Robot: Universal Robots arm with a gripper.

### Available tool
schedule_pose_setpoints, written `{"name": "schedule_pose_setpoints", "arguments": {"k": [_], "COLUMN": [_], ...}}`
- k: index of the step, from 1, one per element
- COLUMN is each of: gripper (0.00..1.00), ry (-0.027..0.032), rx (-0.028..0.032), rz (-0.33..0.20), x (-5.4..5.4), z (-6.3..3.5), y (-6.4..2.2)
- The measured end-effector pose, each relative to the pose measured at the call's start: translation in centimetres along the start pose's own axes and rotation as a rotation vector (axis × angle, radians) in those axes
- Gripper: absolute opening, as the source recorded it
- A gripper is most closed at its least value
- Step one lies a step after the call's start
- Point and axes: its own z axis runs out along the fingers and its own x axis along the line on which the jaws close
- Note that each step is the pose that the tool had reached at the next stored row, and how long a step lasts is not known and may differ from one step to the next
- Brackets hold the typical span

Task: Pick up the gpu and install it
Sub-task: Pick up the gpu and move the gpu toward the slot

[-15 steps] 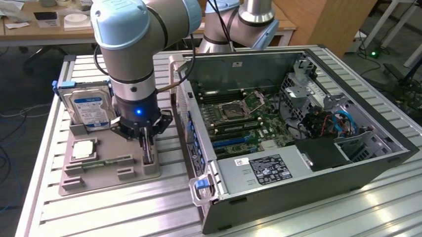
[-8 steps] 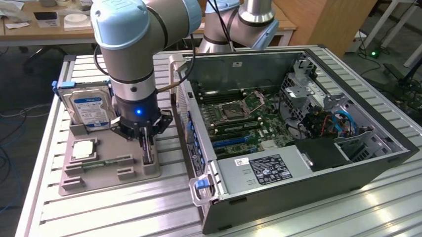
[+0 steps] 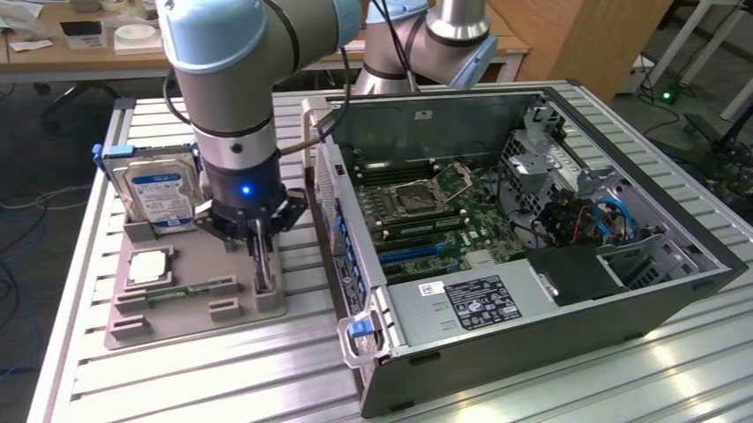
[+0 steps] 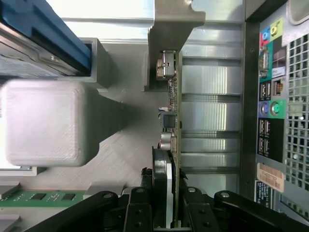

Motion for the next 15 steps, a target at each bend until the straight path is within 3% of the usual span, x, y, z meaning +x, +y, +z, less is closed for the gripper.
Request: {"name": "schedule_pose_setpoints", "arguments": {"k": [6, 12, 15], "gripper": [0.29, 0.29, 0.29], "ry": [0.0000, 0.0000, 0.0001], "rx": [-0.0108, -0.0169, -0.0195], "rz": [0.000, 0.000, 0.000], "x": [0.0, -0.1, -0.1], "z": [-2.16, -4.43, -5.09], "y": [0.12, 0.24, 0.27]}}
